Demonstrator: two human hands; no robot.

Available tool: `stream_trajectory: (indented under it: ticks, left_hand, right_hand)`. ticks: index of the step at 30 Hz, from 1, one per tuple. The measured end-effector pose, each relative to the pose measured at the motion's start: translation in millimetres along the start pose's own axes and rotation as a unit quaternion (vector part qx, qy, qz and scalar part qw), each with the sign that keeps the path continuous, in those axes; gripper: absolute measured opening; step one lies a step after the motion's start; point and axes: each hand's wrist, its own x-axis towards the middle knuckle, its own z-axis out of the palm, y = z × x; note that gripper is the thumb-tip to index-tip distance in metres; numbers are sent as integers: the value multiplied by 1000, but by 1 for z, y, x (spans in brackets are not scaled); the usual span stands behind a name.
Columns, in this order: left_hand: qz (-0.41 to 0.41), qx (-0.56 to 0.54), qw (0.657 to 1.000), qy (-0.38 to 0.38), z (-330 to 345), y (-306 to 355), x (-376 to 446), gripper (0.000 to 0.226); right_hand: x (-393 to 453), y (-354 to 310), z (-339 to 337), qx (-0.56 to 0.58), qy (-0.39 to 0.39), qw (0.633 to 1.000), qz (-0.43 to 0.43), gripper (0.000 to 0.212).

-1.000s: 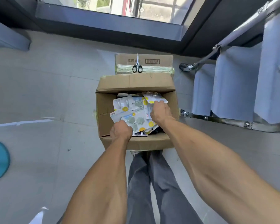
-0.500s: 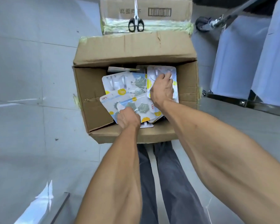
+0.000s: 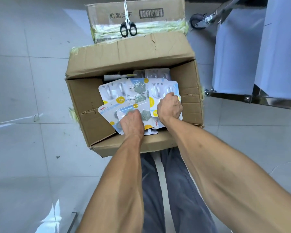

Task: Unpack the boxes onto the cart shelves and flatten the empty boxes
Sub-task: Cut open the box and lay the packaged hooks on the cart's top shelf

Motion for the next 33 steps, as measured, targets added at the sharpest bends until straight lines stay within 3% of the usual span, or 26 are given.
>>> stream_trajectory:
  ticks: [4, 8, 13, 16, 23, 33]
  left_hand:
    - [22, 29, 999, 9, 3, -1, -2, 30]
    - [-32, 10, 999, 15, -5, -19, -18, 29]
    - [-73, -10, 996, 55, -70, -39, -49, 22]
    - [-89, -47, 991, 93, -135, -28, -73, 16]
    - [-70, -129, 968, 201, -333, 43, -177, 20]
    - [31, -161, 929, 331, -540, 205, -311, 25]
  right_hand:
    - [-12, 19, 4, 8, -5, 1000, -5, 25]
    - [-32, 34, -5, 43, -11, 999, 24, 23]
    - [-69, 33, -61, 78, -9, 997, 9, 16]
    - [-90, 30, -126, 93, -1, 996, -10, 20]
    - [-157, 42, -347, 172, 83, 980, -58, 16]
    - [-183, 185, -607, 201, 262, 941, -73, 22]
